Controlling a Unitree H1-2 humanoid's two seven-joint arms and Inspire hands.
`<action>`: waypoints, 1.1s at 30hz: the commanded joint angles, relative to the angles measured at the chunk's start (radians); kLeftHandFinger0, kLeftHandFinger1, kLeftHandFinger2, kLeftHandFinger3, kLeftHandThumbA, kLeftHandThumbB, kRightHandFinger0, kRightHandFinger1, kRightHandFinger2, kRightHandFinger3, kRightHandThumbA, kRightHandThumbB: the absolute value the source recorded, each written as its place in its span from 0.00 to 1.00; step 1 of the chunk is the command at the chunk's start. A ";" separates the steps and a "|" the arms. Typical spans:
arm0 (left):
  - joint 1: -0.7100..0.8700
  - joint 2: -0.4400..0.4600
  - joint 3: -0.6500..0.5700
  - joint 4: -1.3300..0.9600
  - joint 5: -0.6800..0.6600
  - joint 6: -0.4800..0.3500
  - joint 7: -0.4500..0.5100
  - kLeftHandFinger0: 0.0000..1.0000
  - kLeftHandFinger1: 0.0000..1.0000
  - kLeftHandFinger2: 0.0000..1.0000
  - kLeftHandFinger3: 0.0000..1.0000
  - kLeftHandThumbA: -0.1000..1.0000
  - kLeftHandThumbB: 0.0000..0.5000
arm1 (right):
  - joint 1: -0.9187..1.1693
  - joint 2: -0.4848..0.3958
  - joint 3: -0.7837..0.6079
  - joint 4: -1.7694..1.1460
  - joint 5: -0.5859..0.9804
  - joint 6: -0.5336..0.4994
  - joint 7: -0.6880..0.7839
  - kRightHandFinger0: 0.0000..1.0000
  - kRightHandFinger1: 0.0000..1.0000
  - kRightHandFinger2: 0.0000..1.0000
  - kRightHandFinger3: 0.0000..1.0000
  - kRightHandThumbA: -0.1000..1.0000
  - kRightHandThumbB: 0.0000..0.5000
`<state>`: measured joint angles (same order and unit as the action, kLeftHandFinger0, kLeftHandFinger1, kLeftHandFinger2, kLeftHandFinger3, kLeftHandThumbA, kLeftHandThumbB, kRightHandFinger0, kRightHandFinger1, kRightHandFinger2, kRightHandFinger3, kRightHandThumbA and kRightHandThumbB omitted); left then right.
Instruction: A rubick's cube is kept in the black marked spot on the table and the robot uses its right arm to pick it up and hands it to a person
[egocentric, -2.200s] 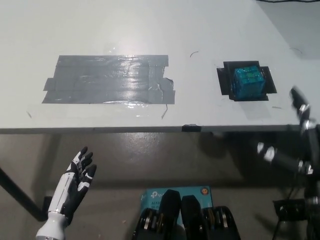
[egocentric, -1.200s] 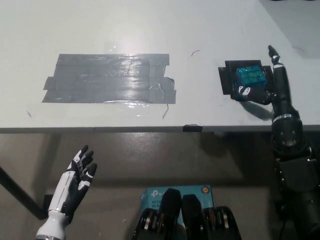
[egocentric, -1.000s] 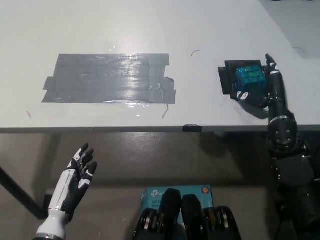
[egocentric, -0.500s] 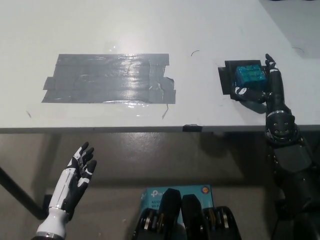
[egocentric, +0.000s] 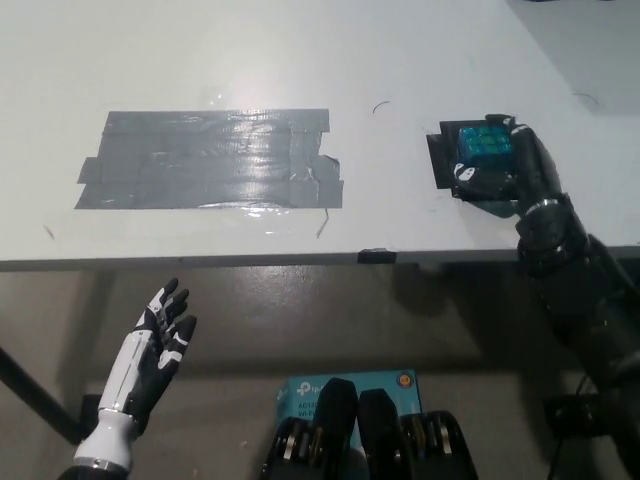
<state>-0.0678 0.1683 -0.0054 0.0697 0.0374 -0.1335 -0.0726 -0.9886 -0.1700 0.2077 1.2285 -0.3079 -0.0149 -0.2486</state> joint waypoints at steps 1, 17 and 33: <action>-0.018 0.011 0.000 -0.036 0.000 -0.023 -0.010 0.97 1.00 1.00 1.00 0.80 0.20 | 0.032 0.031 0.099 0.108 -0.091 0.129 0.046 0.54 0.63 0.55 0.54 0.04 0.37; -0.029 0.013 0.005 -0.036 0.007 -0.018 -0.005 0.97 1.00 1.00 1.00 0.80 0.18 | 0.128 -0.008 -0.089 -0.473 -0.017 0.062 -0.167 0.01 0.43 0.83 0.79 0.00 0.34; -0.039 0.014 0.006 -0.021 0.001 -0.021 -0.007 0.97 1.00 1.00 1.00 0.80 0.17 | 0.161 -0.004 -0.186 -1.282 -0.016 0.289 -0.045 0.00 0.33 0.72 0.81 0.00 0.35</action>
<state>-0.0779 0.1681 -0.0032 0.0816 0.0387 -0.1237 -0.0722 -0.7288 -0.1687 0.1148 0.5119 -0.3519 0.0977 -0.3614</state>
